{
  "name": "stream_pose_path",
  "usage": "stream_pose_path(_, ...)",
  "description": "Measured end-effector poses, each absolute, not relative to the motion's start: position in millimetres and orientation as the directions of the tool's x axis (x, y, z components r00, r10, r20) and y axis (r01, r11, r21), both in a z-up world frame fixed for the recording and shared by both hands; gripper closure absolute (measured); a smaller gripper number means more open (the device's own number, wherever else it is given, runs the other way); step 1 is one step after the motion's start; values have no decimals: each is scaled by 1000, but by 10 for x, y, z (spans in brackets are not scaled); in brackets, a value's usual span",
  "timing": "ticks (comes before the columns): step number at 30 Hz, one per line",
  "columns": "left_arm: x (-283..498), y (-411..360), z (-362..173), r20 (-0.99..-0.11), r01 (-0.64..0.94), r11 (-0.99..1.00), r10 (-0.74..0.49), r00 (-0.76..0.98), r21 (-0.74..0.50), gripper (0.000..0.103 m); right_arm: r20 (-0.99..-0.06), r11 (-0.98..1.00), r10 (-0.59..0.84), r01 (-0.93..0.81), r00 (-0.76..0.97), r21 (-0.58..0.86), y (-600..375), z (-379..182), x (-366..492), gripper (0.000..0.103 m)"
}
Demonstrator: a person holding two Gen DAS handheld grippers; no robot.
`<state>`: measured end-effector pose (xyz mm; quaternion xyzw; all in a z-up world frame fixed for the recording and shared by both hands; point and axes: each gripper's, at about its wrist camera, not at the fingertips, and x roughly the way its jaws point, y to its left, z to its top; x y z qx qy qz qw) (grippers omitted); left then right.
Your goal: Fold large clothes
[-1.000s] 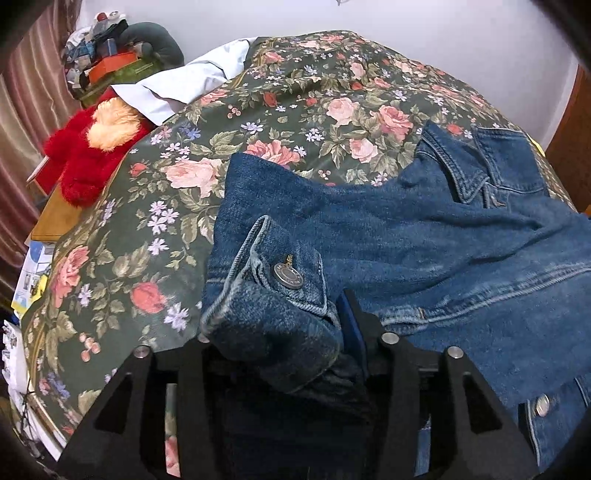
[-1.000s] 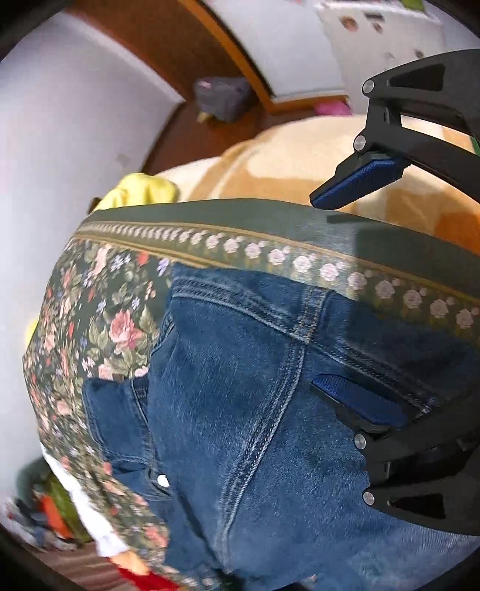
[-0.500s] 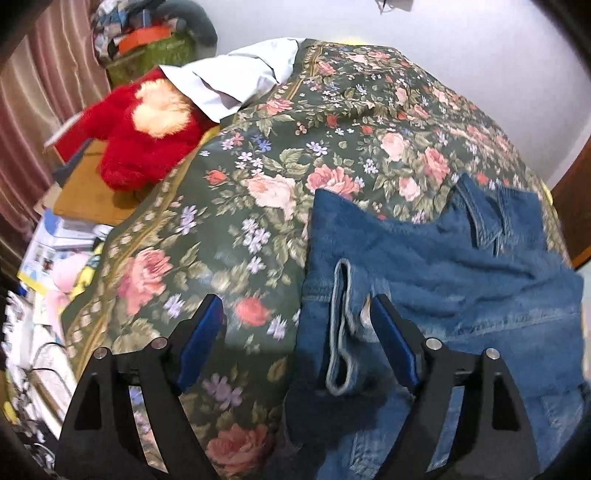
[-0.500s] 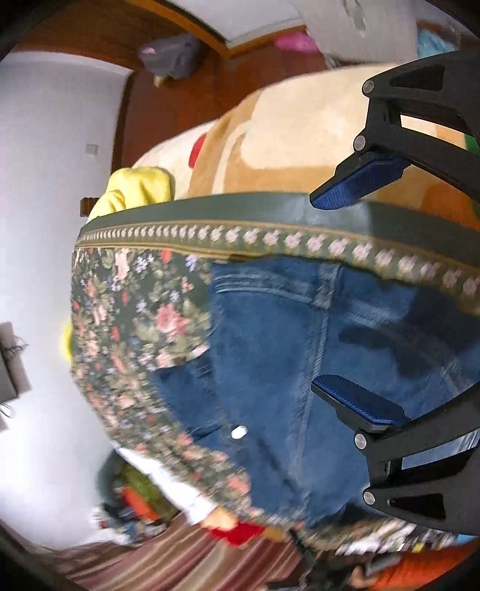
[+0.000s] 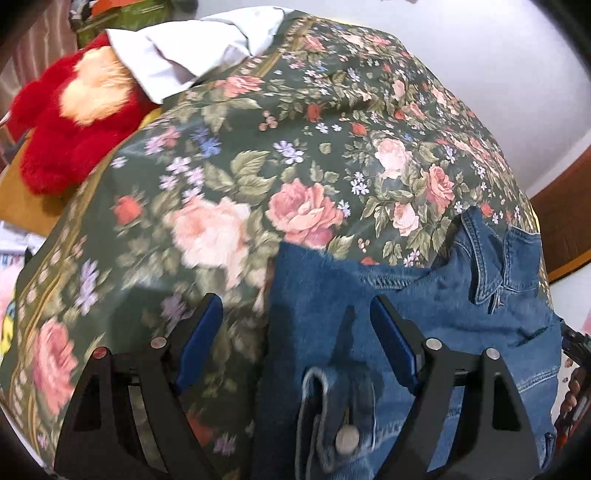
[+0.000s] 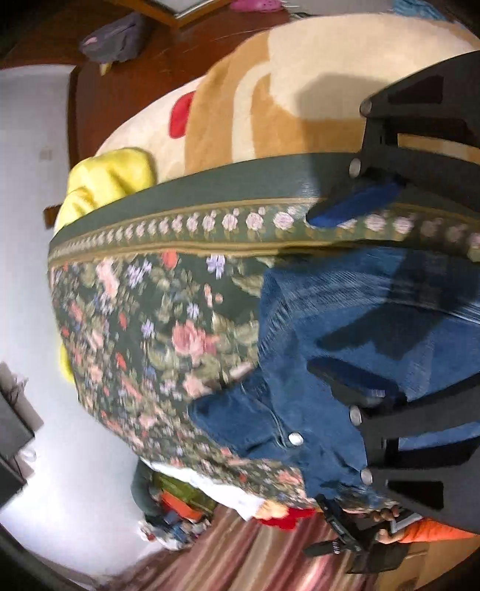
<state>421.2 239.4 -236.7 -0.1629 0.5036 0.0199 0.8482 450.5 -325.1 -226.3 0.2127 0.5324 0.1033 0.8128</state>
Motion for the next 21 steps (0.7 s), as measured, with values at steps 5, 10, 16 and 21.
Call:
stream_pose_path(5, 4385, 2202, -2451, -878, -138, 974, -98, 469, -182, 21, -810, 877, 438, 11, 389, 480, -3050, -2375, 4536, 62)
stream_pose_path(10, 4488, 2136, -2530, -895, -169, 964, -115, 431, -205, 72, -837, 920, 374, -45, 400, 390, -2867, -2321, 4570, 79)
stream_pose_path(16, 4365, 1888, -2425, -878, -162, 986, 38, 478, -46, 82, -834, 981, 193, -100, 516, 165, -2616, -2028, 4612, 87)
stream_pose_path(21, 4224, 1863, -2040, -816, -170, 985, 99, 570, 1, 84, -801, 986, 169, -105, 574, 133, -2513, -1793, 4828, 88)
